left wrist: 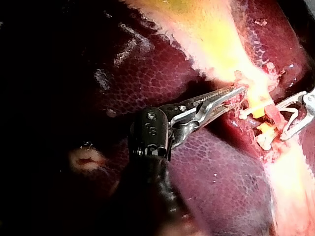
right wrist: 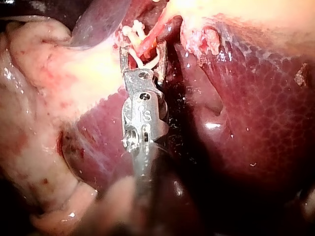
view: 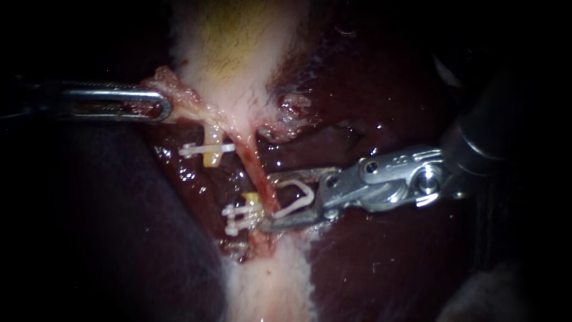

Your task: Clipping first clip right tube

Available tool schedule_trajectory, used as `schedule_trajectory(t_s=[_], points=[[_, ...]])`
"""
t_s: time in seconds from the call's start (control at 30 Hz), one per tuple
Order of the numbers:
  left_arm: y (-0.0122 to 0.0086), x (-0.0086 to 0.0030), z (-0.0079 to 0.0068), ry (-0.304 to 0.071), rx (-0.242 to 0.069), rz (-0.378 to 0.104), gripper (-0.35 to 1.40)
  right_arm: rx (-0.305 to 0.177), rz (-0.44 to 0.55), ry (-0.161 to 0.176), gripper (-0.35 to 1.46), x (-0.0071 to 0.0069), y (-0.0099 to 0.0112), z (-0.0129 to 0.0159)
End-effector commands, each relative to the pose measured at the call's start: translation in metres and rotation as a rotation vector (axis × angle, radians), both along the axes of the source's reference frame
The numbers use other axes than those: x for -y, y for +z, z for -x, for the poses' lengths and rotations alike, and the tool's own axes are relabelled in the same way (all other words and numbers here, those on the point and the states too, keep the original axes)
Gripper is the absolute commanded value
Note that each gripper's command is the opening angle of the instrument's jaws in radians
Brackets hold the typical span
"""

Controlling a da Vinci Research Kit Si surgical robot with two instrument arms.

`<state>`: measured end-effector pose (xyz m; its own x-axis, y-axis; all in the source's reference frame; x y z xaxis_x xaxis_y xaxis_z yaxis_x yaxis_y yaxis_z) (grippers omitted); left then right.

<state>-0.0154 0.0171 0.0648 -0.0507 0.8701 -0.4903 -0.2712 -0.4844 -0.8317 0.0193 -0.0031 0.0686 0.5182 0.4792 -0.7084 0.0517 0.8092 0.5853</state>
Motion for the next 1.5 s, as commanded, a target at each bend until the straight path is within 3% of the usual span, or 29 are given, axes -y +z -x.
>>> schedule_trajectory(t_s=[0.03, 0.2, 0.5, 0.73, 0.93, 1.23, 1.5], points=[[-0.0001, 0.0000, 0.0000, 0.000, 0.000, 0.000, -0.35, -0.003, -0.010, 0.000, 0.50, 0.0001, 0.0002, -0.0003], [-0.0001, 0.0000, 0.0000, 0.000, 0.000, 0.000, -0.35, -0.032, -0.052, -0.006, 0.50, 0.0009, 0.0011, -0.0019], [0.0000, 0.0000, 0.0000, 0.000, 0.000, 0.000, -0.35, -0.079, -0.117, -0.053, 0.49, 0.0023, 0.0017, -0.0023], [0.0000, 0.0000, -0.0002, 0.001, 0.000, 0.000, -0.35, -0.177, -0.176, -0.050, 0.49, 0.0031, -0.0003, -0.0023], [0.0001, -0.0001, -0.0002, 0.001, 0.001, 0.000, -0.35, -0.226, -0.203, -0.053, 0.48, 0.0039, -0.0023, -0.0027], [0.0003, -0.0002, -0.0003, 0.001, 0.001, 0.000, -0.35, -0.234, -0.205, -0.056, 0.46, 0.0045, -0.0032, -0.0028], [0.0004, -0.0003, -0.0003, 0.001, 0.001, 0.000, -0.35, -0.228, -0.222, -0.053, 0.31, 0.0044, -0.0032, -0.0024]])
